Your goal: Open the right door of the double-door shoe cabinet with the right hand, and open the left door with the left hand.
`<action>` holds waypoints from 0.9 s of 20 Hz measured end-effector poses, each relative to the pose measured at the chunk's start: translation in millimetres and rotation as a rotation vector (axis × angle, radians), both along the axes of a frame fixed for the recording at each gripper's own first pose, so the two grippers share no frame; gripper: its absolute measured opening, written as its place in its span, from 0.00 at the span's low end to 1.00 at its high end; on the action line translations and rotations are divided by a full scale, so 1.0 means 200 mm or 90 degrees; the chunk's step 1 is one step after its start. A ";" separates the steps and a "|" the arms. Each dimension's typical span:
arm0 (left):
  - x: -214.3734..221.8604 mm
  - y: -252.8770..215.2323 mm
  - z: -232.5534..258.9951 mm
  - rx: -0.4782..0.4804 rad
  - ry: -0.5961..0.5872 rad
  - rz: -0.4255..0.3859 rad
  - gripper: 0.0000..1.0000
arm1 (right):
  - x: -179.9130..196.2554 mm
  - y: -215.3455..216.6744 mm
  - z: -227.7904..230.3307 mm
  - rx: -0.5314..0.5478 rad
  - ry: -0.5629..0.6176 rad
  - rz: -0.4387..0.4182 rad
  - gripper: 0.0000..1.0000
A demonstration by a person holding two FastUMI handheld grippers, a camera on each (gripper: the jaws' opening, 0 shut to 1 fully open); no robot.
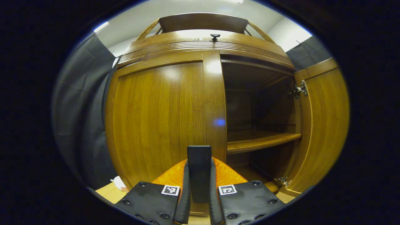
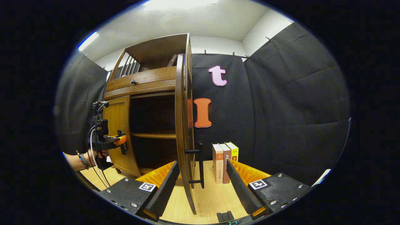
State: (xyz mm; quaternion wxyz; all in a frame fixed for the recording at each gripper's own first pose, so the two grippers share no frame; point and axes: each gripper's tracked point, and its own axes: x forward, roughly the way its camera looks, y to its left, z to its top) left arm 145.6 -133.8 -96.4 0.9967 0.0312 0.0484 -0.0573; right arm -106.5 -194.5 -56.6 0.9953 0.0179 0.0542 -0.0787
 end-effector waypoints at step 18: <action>-0.74 0.75 0.20 0.021 0.008 0.144 0.28 | 0.06 0.14 -0.01 0.007 0.022 0.001 0.99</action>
